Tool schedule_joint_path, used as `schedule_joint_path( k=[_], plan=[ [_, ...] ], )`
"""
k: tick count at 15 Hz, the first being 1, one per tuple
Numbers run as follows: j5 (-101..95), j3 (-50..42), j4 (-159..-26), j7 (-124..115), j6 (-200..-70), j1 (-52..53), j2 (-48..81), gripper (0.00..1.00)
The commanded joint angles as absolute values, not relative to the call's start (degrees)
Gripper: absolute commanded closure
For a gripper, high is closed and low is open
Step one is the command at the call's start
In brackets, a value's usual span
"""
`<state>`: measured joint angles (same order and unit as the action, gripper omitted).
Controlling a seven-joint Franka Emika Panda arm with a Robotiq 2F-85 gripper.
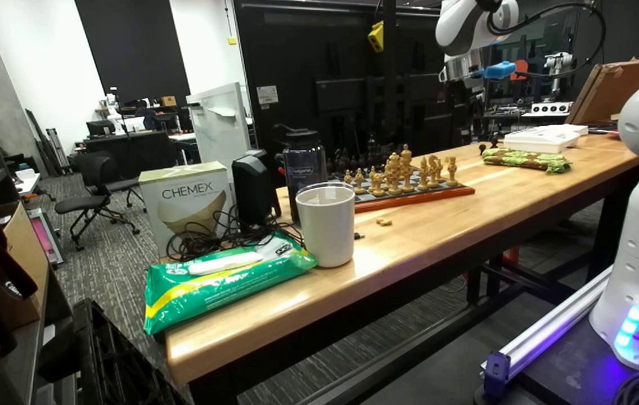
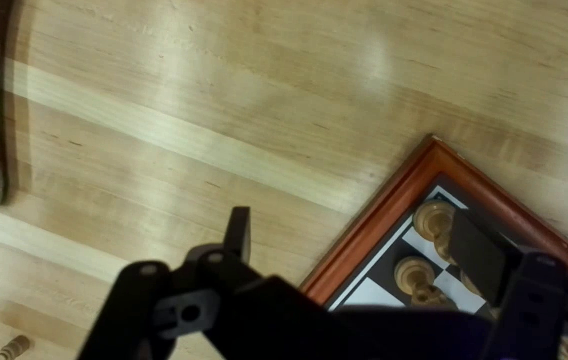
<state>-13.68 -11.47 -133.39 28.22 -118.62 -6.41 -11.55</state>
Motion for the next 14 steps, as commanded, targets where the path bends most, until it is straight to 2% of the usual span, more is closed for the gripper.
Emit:
schedule_joint_path(
  k=[1, 14],
  plan=[
    [-13.81, -11.59, -139.36, 29.31, -123.45, -6.78, -14.46, 0.0],
    [-3.59, -4.28, -145.64, 16.51, -128.21, -0.08, -20.65, 0.0]
  ],
)
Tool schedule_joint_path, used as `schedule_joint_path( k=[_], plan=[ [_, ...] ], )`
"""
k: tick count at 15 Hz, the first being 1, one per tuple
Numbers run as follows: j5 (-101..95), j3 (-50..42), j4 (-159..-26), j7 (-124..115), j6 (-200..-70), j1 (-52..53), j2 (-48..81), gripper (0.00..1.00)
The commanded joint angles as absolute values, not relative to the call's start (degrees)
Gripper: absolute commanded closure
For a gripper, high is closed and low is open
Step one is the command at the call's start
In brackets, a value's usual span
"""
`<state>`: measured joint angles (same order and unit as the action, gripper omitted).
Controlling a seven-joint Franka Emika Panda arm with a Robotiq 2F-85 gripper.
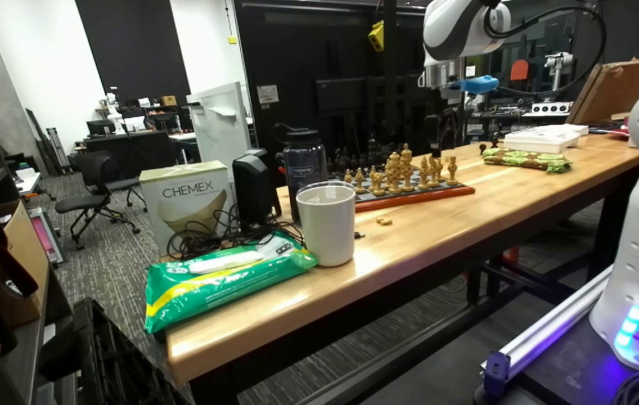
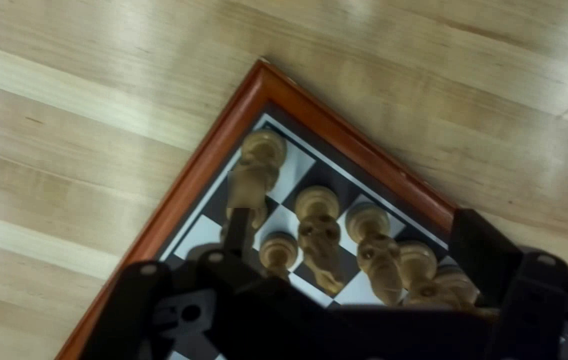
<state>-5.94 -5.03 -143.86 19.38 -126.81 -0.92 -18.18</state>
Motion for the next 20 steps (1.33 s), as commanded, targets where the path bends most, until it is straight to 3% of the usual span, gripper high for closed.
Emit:
schedule_joint_path(
  k=[1, 20],
  plan=[
    [-2.92, -4.16, -145.82, 15.72, -128.62, 0.09, -20.83, 0.0],
    [-5.88, -6.91, -146.54, 24.61, -131.71, -0.87, -19.58, 0.0]
  ],
)
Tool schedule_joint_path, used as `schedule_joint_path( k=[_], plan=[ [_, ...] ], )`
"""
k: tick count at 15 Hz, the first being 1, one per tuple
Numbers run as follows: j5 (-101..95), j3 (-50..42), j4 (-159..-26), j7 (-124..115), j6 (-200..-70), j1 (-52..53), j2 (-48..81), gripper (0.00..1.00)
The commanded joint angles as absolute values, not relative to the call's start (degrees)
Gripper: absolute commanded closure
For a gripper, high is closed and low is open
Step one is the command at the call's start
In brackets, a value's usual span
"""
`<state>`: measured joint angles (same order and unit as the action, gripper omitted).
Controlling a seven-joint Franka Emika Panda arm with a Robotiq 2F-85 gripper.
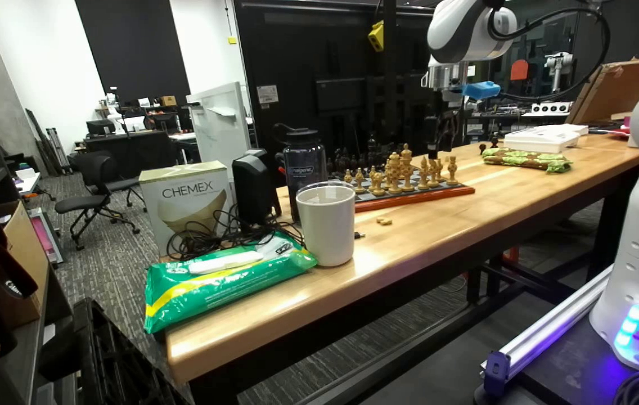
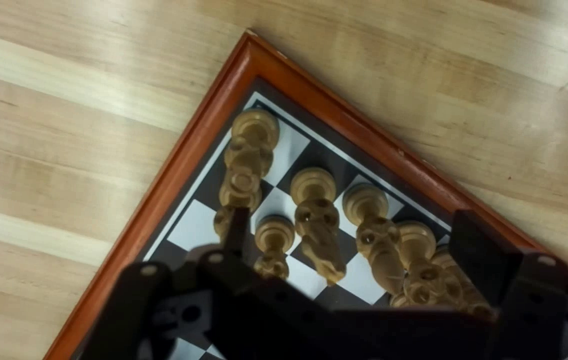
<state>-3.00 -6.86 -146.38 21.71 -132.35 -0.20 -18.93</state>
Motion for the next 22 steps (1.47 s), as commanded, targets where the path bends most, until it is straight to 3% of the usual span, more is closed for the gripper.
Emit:
schedule_joint_path(
  k=[1, 22],
  plan=[
    [-6.86, -6.94, -146.46, 25.55, -131.45, -0.81, -19.52, 0.0],
    [-9.4, -6.29, -143.41, 38.77, -130.33, 0.86, -15.5, 0.0]
  ],
)
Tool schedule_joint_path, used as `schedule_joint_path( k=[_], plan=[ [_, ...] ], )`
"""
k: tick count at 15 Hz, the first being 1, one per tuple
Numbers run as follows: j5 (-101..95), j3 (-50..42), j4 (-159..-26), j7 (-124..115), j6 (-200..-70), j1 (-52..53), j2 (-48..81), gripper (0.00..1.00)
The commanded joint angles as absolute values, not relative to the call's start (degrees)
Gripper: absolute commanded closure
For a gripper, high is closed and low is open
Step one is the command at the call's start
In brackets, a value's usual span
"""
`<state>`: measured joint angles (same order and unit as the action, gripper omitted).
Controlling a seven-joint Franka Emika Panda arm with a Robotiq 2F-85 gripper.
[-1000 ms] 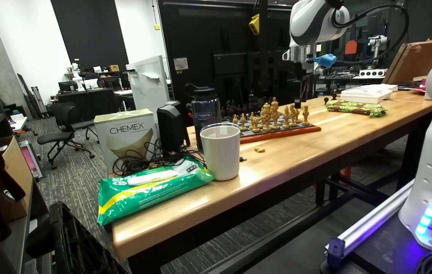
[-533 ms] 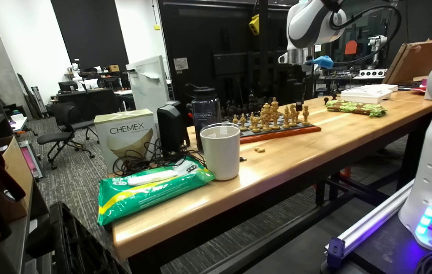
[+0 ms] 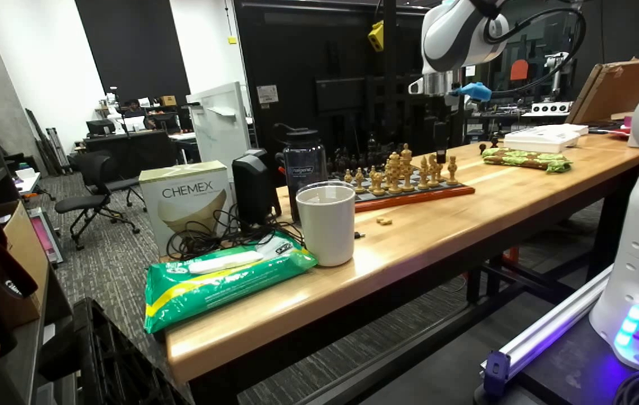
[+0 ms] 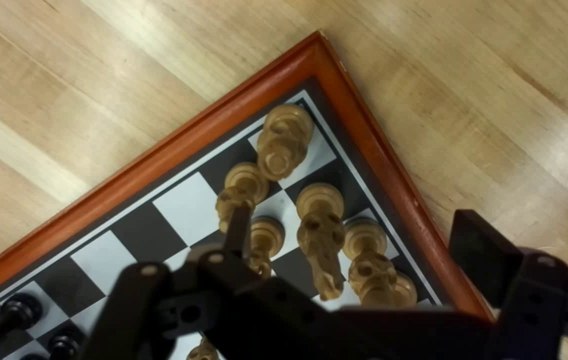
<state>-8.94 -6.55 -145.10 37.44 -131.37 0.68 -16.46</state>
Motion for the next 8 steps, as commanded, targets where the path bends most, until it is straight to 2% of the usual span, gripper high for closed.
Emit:
schedule_joint_path(
  k=[1, 8],
  plan=[
    [-9.45, -6.19, -143.07, 38.98, -130.3, 0.87, -15.17, 0.0],
    [-8.83, -5.9, -140.82, 41.83, -129.11, 0.83, -11.83, 0.03]
  ],
)
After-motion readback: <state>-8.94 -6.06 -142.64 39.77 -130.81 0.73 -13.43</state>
